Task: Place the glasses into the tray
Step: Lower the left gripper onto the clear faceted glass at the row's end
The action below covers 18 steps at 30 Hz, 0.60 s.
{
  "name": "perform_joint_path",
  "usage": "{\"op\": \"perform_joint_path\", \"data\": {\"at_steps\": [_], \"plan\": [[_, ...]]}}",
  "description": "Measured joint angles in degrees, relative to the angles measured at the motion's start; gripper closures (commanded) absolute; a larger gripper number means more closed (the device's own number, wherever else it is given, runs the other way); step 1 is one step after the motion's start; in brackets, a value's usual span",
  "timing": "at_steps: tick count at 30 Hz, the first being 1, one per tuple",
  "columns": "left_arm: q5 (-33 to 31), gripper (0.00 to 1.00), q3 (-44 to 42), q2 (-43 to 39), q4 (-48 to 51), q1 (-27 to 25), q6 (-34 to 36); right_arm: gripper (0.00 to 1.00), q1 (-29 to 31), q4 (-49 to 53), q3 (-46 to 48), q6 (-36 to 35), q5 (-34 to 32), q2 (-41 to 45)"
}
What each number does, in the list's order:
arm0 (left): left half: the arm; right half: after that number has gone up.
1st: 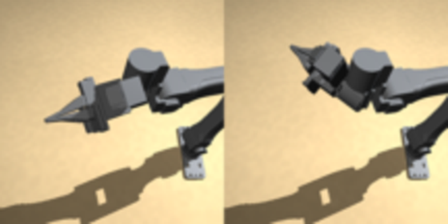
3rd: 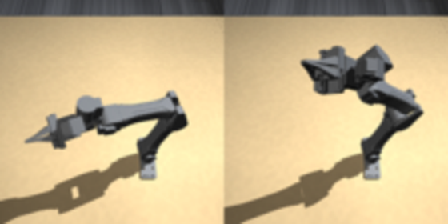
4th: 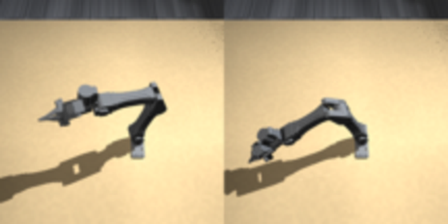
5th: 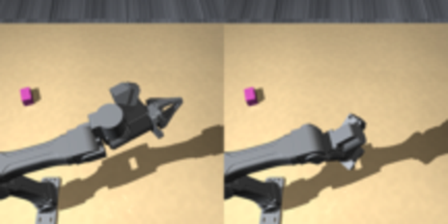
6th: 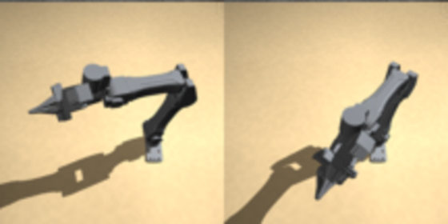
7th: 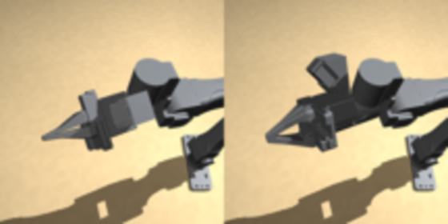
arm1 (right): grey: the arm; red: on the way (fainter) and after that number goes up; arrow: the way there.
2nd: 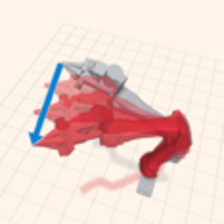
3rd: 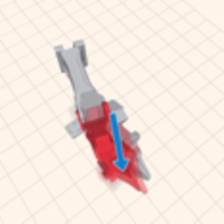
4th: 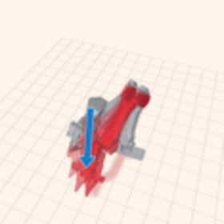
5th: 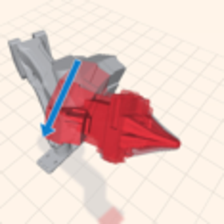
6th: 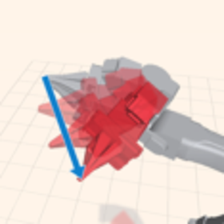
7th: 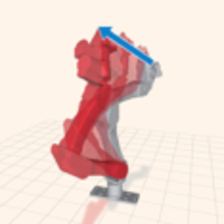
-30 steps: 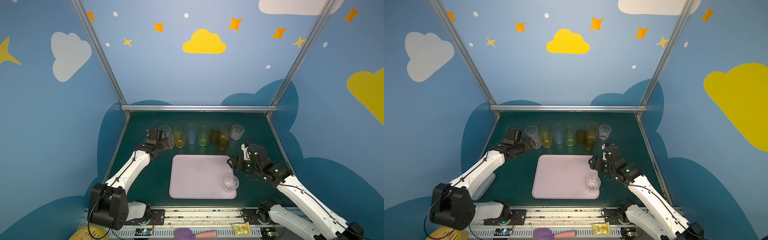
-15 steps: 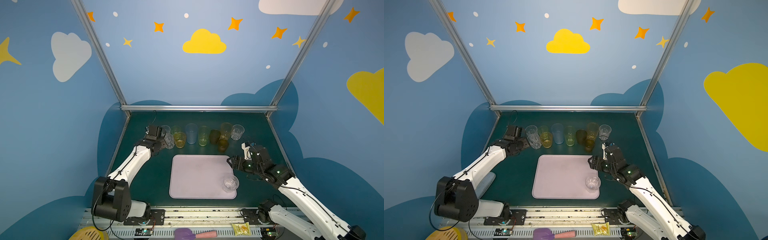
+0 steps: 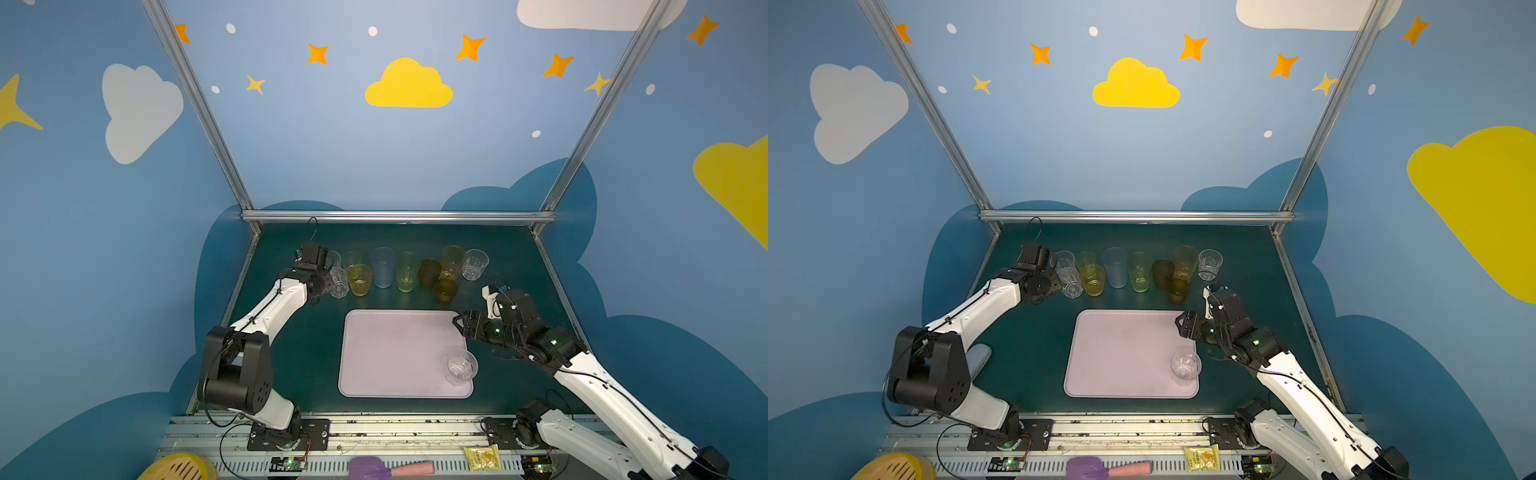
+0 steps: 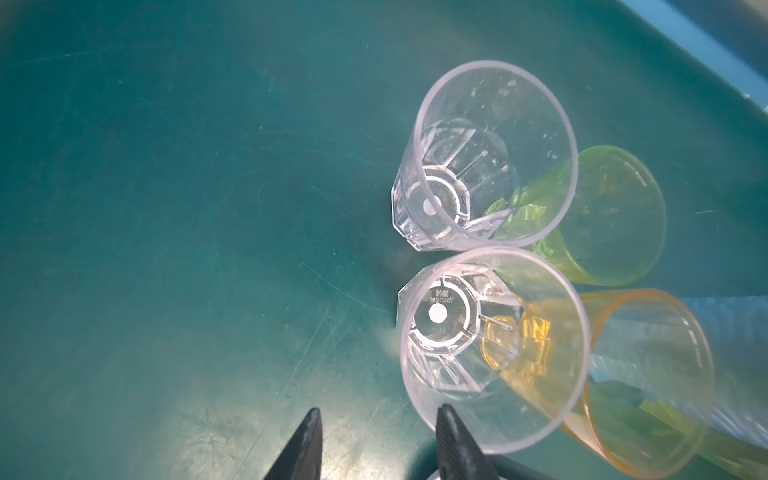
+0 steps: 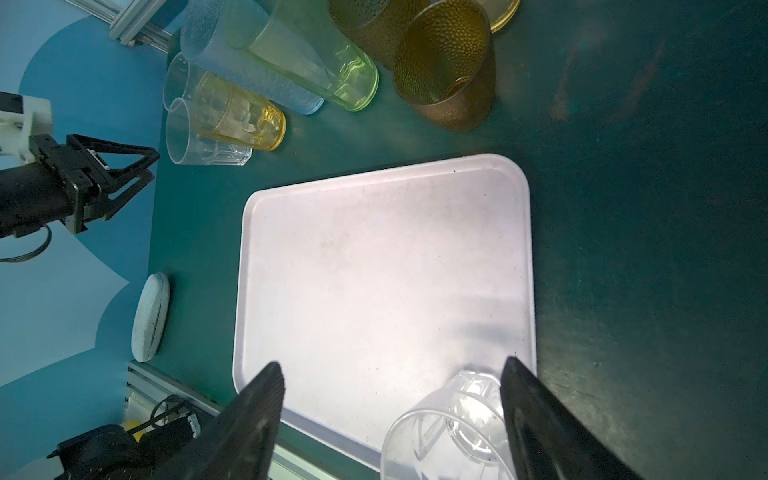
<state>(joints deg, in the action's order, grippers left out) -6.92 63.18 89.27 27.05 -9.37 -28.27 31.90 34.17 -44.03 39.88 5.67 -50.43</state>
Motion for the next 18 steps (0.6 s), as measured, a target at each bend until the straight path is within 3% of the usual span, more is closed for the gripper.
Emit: {"op": "perform_joint_path", "data": {"at_steps": [18], "plan": [[-0.5, 0.71, 2.62, 5.25, 0.33, 0.07, 0.26, 0.19, -0.59, -0.07, 0.42, 0.48, -0.17, -0.46]]}}
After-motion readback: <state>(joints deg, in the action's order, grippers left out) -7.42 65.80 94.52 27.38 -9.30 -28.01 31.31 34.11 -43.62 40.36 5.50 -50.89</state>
